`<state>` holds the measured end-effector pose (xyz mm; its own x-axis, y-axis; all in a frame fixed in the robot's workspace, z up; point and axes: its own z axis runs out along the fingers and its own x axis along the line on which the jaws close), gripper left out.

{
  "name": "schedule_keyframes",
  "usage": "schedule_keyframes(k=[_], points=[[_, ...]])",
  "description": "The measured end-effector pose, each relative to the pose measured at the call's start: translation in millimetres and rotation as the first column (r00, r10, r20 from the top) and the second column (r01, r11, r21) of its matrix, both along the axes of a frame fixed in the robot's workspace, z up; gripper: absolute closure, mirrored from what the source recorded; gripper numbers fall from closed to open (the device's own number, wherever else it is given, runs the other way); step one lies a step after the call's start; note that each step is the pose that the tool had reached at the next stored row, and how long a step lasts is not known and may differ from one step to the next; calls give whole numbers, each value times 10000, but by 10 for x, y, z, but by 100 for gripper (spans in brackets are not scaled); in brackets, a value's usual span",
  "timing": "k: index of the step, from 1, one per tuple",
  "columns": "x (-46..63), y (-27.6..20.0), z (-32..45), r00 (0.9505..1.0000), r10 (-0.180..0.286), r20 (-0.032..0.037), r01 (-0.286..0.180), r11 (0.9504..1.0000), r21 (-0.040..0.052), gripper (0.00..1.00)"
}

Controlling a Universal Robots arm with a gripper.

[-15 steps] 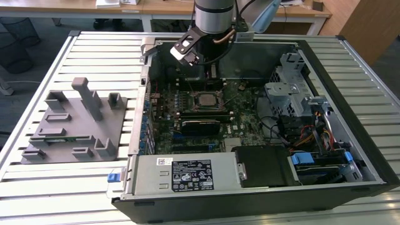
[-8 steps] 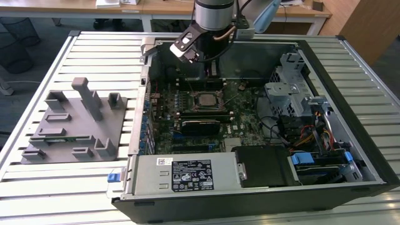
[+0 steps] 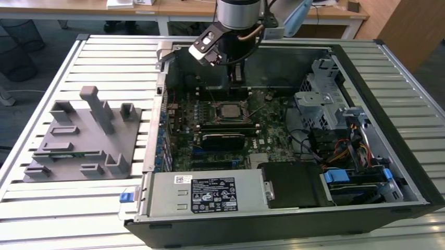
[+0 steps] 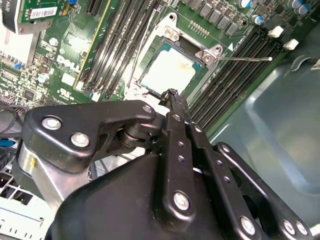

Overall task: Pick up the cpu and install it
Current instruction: 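Close the cpu cover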

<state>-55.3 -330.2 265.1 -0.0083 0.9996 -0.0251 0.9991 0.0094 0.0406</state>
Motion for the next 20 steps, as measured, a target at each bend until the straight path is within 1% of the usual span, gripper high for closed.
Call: schedule_keyframes(k=[5,20], points=[[0,0,81,10000,1,1,-1,10000,-1,89],[0,0,287,10000,0,2,0,10000,0,89]])
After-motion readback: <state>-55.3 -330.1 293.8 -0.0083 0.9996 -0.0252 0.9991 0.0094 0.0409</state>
